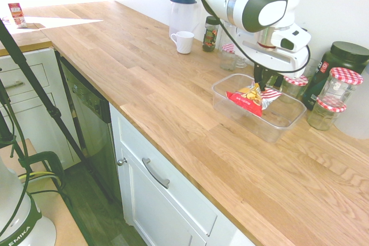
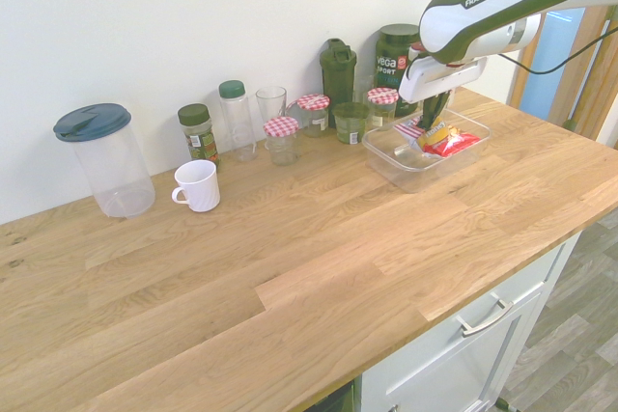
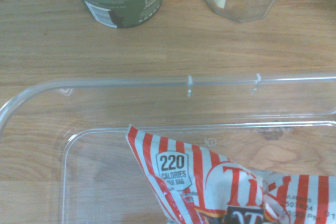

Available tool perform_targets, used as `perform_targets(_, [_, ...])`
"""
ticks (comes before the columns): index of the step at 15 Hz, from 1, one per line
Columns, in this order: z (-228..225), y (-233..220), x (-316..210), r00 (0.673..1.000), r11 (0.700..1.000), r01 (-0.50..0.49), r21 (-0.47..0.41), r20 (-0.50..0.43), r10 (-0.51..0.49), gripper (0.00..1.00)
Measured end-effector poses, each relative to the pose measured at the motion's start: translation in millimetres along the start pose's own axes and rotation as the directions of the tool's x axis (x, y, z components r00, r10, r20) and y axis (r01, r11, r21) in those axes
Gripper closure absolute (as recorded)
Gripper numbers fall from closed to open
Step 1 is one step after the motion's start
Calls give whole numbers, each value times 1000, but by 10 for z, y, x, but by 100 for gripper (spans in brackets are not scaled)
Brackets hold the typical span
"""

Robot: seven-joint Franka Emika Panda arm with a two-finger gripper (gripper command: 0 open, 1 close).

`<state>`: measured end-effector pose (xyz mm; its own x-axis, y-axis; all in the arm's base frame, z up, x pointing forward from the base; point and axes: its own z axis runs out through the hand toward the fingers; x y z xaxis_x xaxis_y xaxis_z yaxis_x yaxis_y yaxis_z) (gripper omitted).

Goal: Put the chip bag into the container

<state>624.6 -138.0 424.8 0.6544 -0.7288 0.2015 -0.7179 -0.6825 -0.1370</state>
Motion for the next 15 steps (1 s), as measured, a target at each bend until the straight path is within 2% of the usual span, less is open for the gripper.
perform_targets(11, [160, -7, -12, 1000, 1000, 2, -11, 10, -2, 0])
perform_targets(15, [-155, -14, 39, 1000, 1000, -1, 21, -29, 2, 0])
